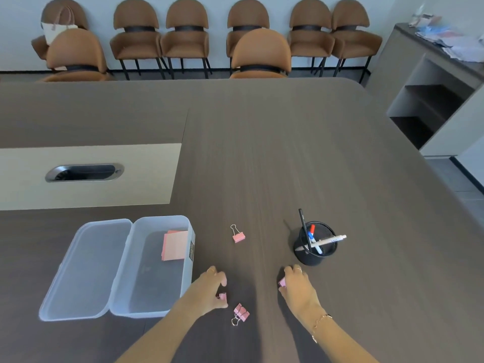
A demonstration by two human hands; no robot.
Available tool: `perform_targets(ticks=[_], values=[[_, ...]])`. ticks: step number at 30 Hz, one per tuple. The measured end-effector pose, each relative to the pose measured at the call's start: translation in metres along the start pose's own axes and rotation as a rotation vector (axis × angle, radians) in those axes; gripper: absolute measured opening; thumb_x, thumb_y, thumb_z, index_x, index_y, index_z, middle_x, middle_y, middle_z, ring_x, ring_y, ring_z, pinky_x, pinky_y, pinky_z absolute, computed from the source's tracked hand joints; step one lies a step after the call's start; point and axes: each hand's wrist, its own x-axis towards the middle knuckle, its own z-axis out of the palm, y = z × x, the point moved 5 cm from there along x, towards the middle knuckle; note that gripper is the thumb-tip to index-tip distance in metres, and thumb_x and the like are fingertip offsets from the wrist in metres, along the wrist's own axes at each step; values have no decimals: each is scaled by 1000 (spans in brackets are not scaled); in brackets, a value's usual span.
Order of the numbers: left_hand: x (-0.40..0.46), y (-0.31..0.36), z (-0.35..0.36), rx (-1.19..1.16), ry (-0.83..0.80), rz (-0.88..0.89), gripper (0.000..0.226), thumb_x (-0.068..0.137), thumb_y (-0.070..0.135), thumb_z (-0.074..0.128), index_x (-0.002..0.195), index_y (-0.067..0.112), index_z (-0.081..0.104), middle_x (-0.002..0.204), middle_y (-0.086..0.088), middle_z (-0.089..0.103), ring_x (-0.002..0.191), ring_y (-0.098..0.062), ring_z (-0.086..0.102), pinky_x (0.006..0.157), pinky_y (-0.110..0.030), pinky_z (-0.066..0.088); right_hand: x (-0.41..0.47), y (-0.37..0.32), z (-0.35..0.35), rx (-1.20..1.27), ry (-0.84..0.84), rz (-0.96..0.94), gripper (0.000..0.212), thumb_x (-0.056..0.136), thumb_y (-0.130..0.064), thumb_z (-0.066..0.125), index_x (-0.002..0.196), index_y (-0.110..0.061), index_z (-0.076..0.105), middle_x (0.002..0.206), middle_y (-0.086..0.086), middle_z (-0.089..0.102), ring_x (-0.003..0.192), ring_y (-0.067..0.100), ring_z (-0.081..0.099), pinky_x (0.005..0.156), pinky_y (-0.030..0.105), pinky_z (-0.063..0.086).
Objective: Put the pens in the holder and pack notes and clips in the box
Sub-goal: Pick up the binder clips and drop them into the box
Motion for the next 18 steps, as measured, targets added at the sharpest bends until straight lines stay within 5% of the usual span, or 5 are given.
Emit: perform_targets(ticks=[5, 8, 10, 15, 18], values=[[-4, -2, 4, -24, 75, 16, 16, 84, 33, 63, 84, 27, 48, 98, 4, 51, 80, -11, 56, 75, -18, 50, 2, -12, 4, 96, 71, -123, 23, 90, -10, 50, 113, -8, 52, 121, 10, 50, 103, 24, 55, 92, 25, 48], [-1, -2, -2, -67, 113, -31, 10, 92, 25, 52, 87, 22, 44, 86, 2, 54, 74, -12, 58, 69, -20, 49, 0, -26, -3, 200, 41, -203, 15, 83, -1, 46, 92, -12, 42, 96, 4, 48, 67, 13, 48, 60, 13, 40], [5, -3, -6, -70, 136, -63, 3, 96, 18, 44, 94, 16, 45, 86, -7, 61, 72, -15, 61, 68, -31, 53, -4, -36, -6, 247, -23, -247, 15, 80, -3, 44, 86, -13, 35, 85, 1, 41, 57, 10, 36, 49, 18, 30], [26, -2, -22, -94, 241, -116, 28, 91, -3, 40, 111, 13, 52, 97, -5, 42, 75, -17, 48, 67, -22, 43, -22, -62, -1, 202, -169, -486, 25, 83, -22, 51, 105, -12, 46, 103, 6, 50, 78, 24, 54, 74, 36, 48], [38, -5, -41, -299, 285, -240, 17, 83, 8, 60, 99, 10, 65, 98, -8, 53, 73, -22, 52, 65, -23, 41, -25, -74, 21, 9, -306, -683, 50, 80, -29, 66, 125, -18, 46, 122, 5, 47, 97, 26, 58, 87, 37, 50]])
